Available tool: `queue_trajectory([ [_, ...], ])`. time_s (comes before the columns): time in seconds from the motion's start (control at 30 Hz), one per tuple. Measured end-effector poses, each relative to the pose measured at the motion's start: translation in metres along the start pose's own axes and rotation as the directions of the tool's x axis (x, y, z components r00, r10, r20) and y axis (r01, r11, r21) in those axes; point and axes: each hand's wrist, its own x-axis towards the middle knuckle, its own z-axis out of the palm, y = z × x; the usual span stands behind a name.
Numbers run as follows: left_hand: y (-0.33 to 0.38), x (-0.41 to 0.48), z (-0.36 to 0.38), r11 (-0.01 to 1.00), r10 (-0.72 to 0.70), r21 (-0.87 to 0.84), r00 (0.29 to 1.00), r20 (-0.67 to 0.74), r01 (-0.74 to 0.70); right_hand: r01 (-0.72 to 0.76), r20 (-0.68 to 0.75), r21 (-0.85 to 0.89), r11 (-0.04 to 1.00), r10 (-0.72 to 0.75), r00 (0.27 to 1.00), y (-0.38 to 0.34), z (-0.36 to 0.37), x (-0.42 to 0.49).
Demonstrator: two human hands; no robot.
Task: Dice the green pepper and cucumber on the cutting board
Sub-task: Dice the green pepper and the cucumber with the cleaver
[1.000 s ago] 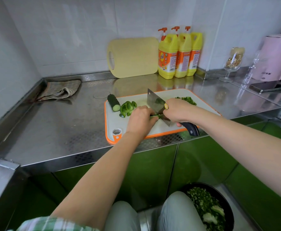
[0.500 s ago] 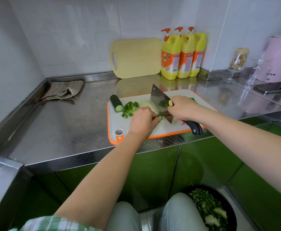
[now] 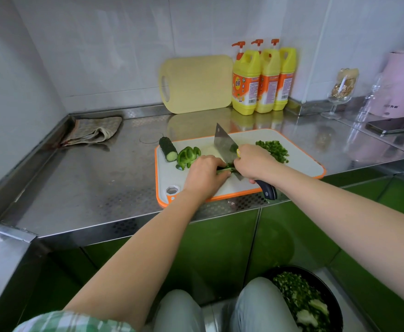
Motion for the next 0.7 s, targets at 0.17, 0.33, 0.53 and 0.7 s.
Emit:
queue_trajectory([
  [0.17,-0.004,-0.003,-0.005,0.999,0.033,0.017,0.999,0.022,-0.033,0.03,-0.054,0.129,0.991,-0.023,0.998,0.014,-0.013,-0.002],
  [0.33,-0.003,-0.001,-0.005,0.999,0.014,0.046,1.0,0.014,-0.015,0.032,0.063,0.034,0.999,-0.034,0.997,0.005,-0.027,-0.014],
  [0.53,-0.006,-0.002,-0.001,1.0,-0.003,-0.003,1.0,0.007,0.003,0.043,0.131,-0.059,0.997,-0.035,0.991,0.0,-0.02,-0.021],
  [0.7,-0.007,-0.001,0.0,1.0,0.009,-0.028,1.0,-0.012,-0.01,0.014,0.045,-0.019,1.0,-0.013,0.999,0.003,-0.006,-0.007],
])
